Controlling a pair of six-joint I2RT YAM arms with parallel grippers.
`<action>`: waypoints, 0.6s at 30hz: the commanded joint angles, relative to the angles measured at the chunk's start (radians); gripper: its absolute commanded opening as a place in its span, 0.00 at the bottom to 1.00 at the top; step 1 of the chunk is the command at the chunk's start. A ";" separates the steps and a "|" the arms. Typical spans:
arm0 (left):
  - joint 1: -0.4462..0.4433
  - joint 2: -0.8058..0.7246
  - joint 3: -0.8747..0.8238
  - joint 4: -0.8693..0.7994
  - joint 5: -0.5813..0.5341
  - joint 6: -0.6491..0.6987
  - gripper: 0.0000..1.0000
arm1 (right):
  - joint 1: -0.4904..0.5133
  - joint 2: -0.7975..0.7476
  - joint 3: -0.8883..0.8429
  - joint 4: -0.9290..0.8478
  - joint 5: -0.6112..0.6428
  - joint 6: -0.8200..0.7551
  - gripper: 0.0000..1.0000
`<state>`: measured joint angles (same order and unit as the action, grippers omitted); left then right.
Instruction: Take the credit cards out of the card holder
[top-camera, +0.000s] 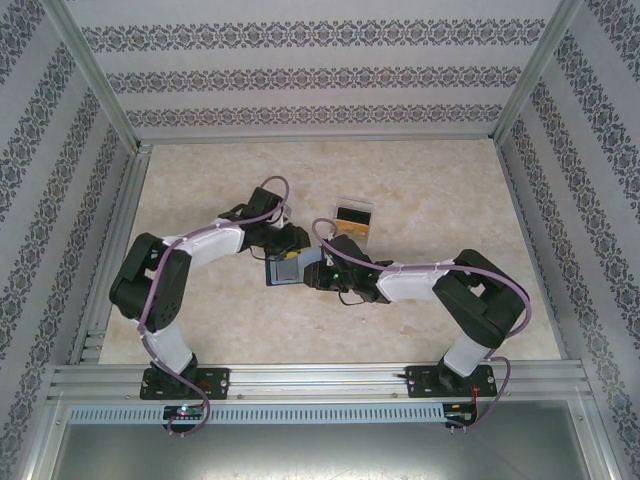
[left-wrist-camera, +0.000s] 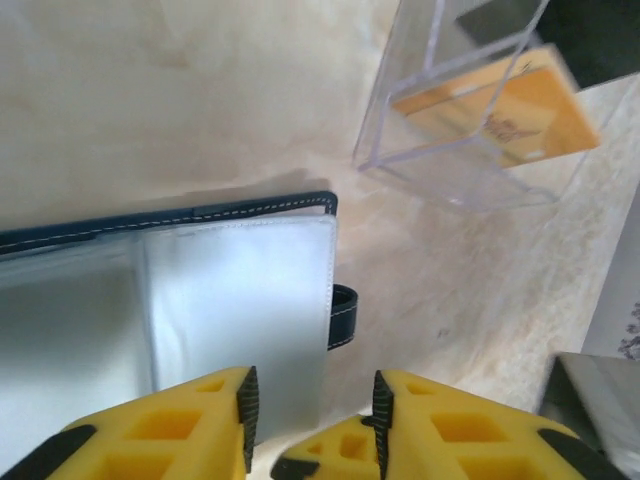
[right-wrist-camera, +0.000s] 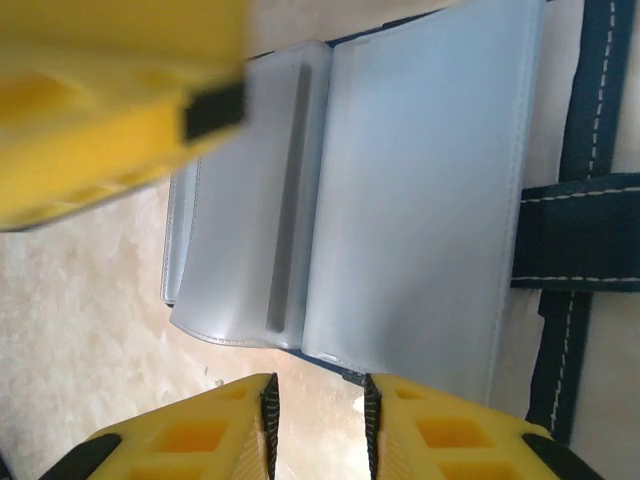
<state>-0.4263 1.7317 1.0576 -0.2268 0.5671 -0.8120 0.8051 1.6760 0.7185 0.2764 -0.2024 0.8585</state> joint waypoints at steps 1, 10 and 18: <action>0.029 -0.084 -0.036 -0.070 -0.052 0.000 0.40 | -0.004 0.016 0.036 0.000 0.000 -0.006 0.31; 0.045 -0.176 -0.143 -0.149 -0.066 -0.051 0.50 | -0.007 0.007 0.044 -0.016 0.006 -0.018 0.32; 0.044 -0.192 -0.183 -0.174 -0.028 -0.077 0.55 | -0.007 0.009 0.045 -0.016 0.008 -0.015 0.32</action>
<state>-0.3840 1.5593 0.8845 -0.3664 0.5179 -0.8635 0.8021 1.6810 0.7399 0.2623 -0.2024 0.8577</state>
